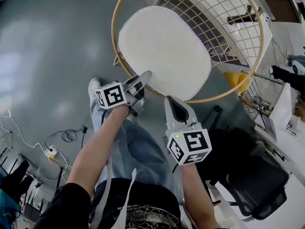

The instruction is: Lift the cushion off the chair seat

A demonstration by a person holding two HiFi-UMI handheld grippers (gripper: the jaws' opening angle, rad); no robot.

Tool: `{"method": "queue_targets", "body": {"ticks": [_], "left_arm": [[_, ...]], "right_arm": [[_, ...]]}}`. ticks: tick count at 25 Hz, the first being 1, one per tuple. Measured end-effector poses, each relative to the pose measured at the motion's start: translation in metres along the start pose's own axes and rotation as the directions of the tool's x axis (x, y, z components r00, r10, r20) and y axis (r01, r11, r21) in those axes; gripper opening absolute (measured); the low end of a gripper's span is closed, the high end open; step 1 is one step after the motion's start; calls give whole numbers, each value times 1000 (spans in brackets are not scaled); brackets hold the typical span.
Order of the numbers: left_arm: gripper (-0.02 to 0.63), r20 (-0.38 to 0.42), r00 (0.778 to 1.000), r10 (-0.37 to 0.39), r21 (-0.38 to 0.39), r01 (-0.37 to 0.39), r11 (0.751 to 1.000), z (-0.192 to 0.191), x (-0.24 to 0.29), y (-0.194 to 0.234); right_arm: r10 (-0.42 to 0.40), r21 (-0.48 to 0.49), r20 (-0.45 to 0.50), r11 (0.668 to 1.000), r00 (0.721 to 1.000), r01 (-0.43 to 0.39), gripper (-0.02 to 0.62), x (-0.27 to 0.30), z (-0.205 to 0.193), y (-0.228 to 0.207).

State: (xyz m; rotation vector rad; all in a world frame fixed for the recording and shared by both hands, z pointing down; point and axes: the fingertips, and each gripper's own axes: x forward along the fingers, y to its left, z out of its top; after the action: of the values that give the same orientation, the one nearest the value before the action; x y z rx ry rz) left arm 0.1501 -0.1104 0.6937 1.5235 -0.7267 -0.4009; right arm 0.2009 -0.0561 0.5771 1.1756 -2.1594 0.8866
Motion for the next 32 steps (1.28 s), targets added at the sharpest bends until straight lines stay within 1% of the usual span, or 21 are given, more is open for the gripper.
{"method": "queue_targets", "body": {"ticks": [3,6,9,12,13,16,17,20,21,25,29,32], "left_arm": [[37,-8,1000,-16,7,16,1000,4,0,-18],[35,-30,999,14,21,-14,1000,8,-3,-31],[34,-44,999,18,35,-17,999,14,-5,-47],[32,-46,998,-31,40,33,999,21,-2,-70],[34,-50,998,-30,43,33,999,22,-3,-76],[32,-66,997,43,67,-39,997,28,-13,-84],[32,-70,997,44,73,-39,997,31,-15,-90],[32,-94,995,-35,86,43,995,34,-14,-118],[32,-106,993,-43,95,53,994,35,-16,-125],[32,-149,989,-15,152,38,988,42,-30,-148],[32,-175,982,-71,160,99,982,50,-39,-175],[34,-190,978,-87,190,123,974,62,-46,-196]], "right_arm": [[-11,13,25,1000,1000,11,-2,-2,12,2],[-39,23,38,999,999,39,-2,-5,22,1],[-67,38,50,997,997,65,-2,-10,31,0],[-90,53,62,995,994,87,-2,-18,41,-1],[-98,58,66,994,993,94,-2,-21,43,-1],[-122,75,82,990,989,115,-2,-31,51,2],[-129,82,88,989,988,122,-2,-34,54,3],[-151,94,110,985,982,141,-2,-42,64,9],[-158,97,119,984,980,147,-2,-45,67,12],[-188,137,162,976,969,167,-2,-56,81,24],[-214,182,213,967,953,177,-2,-64,96,36],[-233,199,252,962,939,185,-2,-69,112,46]]}}
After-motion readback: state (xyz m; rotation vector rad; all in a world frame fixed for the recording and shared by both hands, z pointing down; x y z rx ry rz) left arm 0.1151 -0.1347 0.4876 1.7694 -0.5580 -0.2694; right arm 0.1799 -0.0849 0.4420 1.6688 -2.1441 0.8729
